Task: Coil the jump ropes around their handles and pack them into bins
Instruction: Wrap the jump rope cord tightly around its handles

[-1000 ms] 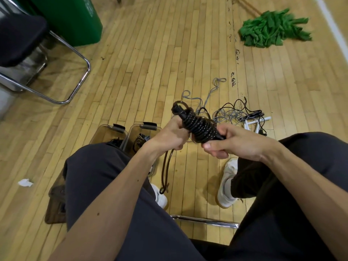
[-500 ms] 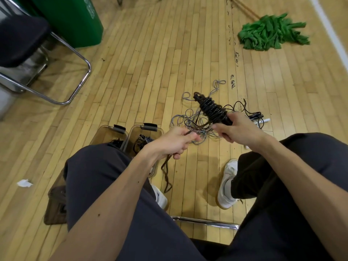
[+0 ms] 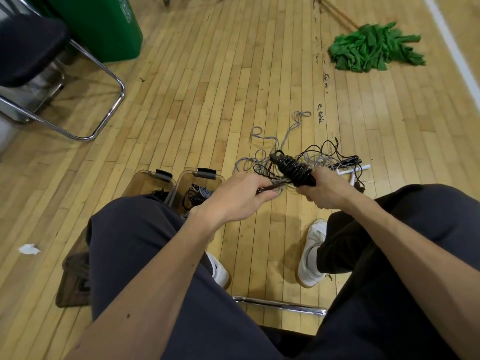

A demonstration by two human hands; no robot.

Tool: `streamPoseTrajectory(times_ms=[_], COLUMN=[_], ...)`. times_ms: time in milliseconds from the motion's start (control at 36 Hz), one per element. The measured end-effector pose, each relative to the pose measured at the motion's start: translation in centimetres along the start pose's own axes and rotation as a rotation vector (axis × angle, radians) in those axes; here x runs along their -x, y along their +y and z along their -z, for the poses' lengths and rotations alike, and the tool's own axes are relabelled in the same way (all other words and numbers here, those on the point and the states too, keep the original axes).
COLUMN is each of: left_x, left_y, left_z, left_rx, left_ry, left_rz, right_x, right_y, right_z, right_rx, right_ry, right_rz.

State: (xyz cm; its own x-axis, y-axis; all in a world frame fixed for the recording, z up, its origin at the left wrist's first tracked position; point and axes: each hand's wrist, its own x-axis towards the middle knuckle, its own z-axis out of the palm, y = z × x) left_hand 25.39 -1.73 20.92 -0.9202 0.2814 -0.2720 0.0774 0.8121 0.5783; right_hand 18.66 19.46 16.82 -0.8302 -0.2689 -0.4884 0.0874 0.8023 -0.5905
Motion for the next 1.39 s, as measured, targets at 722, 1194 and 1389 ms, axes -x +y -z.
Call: streamPoseTrajectory(times_ms=[722,1194,1389], left_x=[-0.3,-1.7,-2.0], left_y=[-0.4,-1.5,-1.2], left_z=[1.7,-0.2,-0.9], left_rx=[0.081,0.404,0.461], left_ry=[0.162,-0.042,-0.137], left_rz=[-0.074,0.115,0.24], right_x=[3.4,3.8,3.4], right_y=[-2.2,-3.2,-3.1], right_z=[-0.7,0.4,0.2], right_rx=[-0.164,-0.898,-0.861], right_ry=[-0.982,-0.725,-0.615], right_rz=[0.086,0.19,0.156])
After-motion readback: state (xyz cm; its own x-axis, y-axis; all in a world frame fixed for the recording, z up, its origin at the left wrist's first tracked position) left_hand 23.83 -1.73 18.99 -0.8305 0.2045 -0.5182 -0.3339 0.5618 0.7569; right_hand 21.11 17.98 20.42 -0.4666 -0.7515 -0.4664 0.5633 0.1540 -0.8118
